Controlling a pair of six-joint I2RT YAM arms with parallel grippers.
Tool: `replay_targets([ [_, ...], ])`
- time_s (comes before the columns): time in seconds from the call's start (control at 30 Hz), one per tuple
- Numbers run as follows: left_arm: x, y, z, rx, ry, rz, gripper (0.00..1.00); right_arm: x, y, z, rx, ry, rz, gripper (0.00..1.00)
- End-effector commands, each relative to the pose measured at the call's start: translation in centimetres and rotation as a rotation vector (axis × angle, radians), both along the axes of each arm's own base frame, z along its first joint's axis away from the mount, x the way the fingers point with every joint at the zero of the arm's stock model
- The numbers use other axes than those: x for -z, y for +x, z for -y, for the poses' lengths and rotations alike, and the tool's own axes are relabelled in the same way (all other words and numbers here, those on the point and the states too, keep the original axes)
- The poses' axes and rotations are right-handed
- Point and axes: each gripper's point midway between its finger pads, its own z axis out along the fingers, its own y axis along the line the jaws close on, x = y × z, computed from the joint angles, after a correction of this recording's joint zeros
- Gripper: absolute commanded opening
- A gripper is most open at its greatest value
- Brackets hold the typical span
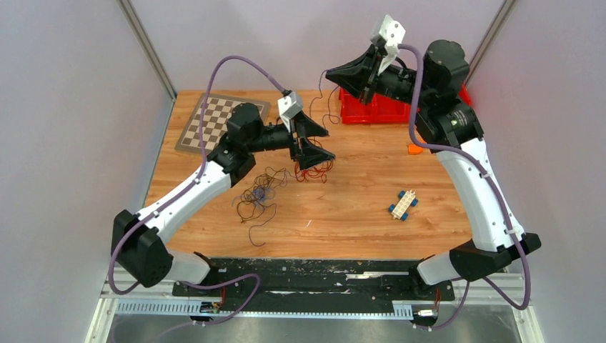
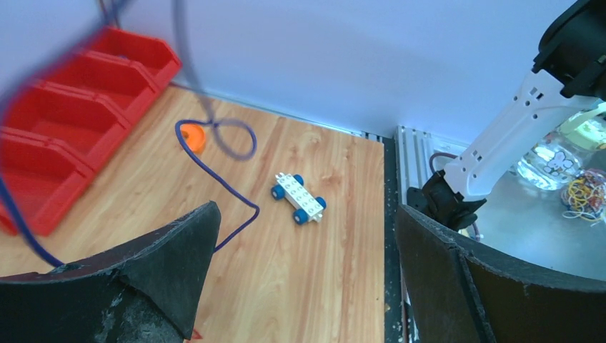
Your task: Untangle the cables
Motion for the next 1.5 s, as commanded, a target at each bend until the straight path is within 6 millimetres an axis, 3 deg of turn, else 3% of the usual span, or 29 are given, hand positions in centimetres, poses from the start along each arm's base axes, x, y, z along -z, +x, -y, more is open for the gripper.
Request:
replay_targets([
  [0.0, 0.2, 1.5, 1.3, -0.06, -0.024, 0.0, 0.96, -6.4, -2.7, 1.4, 0.014, 0.152, 0.081, 0.0],
  [0.17, 4.2, 2.0, 1.1, -0.076, 0.036, -0.053, 0.81, -9.5, -2.9, 3.3, 0.108, 0.221, 0.145, 0.0],
  [0.3, 7.4, 1.1, -0.2, -0.07, 0.101, -0.041, 0.77, -11.8, -3.1, 4.9, 0.172, 0.282, 0.192, 0.0],
  [0.5, 11.4, 1.9, -2.7, -0.121, 0.165, -0.05, 0.8, -13.7, -3.7, 5.6, 0.187, 0.322, 0.235, 0.0],
  [0.7, 13.6, 0.9, -3.4, -0.047, 0.247, -0.024, 0.53, -15.5, -3.1, 7.1, 0.278, 0.354, 0.305, 0.0],
  [0.83, 14.7, 0.7, -4.2, -0.059, 0.264, -0.033, 0.25, -15.6, -2.6, 8.2, 0.327, 0.347, 0.335, 0.0],
  [0.9, 14.0, 0.7, -4.4, -0.069, 0.252, -0.031, 0.03, -14.5, -2.0, 8.6, 0.349, 0.321, 0.329, 0.0],
  [0.93, 13.0, 0.7, -4.5, -0.077, 0.24, -0.011, 0.01, -13.8, -1.9, 8.9, 0.355, 0.302, 0.329, 0.0],
  [1.03, 10.1, 0.6, -4.6, -0.091, 0.203, 0.019, 0.0, -9.0, -1.4, 8.6, 0.337, 0.177, 0.306, 0.0],
  [1.07, 8.0, 0.6, -4.6, -0.101, 0.182, 0.041, 0.0, -6.7, -1.3, 8.2, 0.316, 0.117, 0.293, 0.0],
  [1.1, 6.8, 0.6, -4.6, -0.105, 0.169, 0.039, 0.0, -4.5, -1.6, 7.9, 0.288, 0.056, 0.292, 0.0],
  [1.17, 2.2, 0.6, -4.3, -0.096, 0.127, 0.08, 0.0, -0.4, -2.8, 7.0, 0.198, -0.023, 0.247, 0.0],
  [1.2, 1.9, 0.2, -4.3, -0.078, 0.137, 0.058, 0.0, 1.4, -3.5, 6.5, 0.152, -0.045, 0.217, 0.0],
  [1.23, 0.3, 0.4, -4.1, -0.071, 0.126, 0.075, 0.0, 2.7, -4.3, 6.1, 0.105, -0.059, 0.192, 0.0],
  [1.33, 0.0, 0.4, -4.0, -0.044, 0.167, 0.069, 0.0, 5.1, -6.6, 4.7, -0.02, -0.09, 0.15, 0.0],
  [1.47, 0.3, 0.5, -3.9, -0.027, 0.189, 0.099, 0.0, 6.4, -8.4, 2.8, -0.093, -0.114, 0.165, 0.0],
])
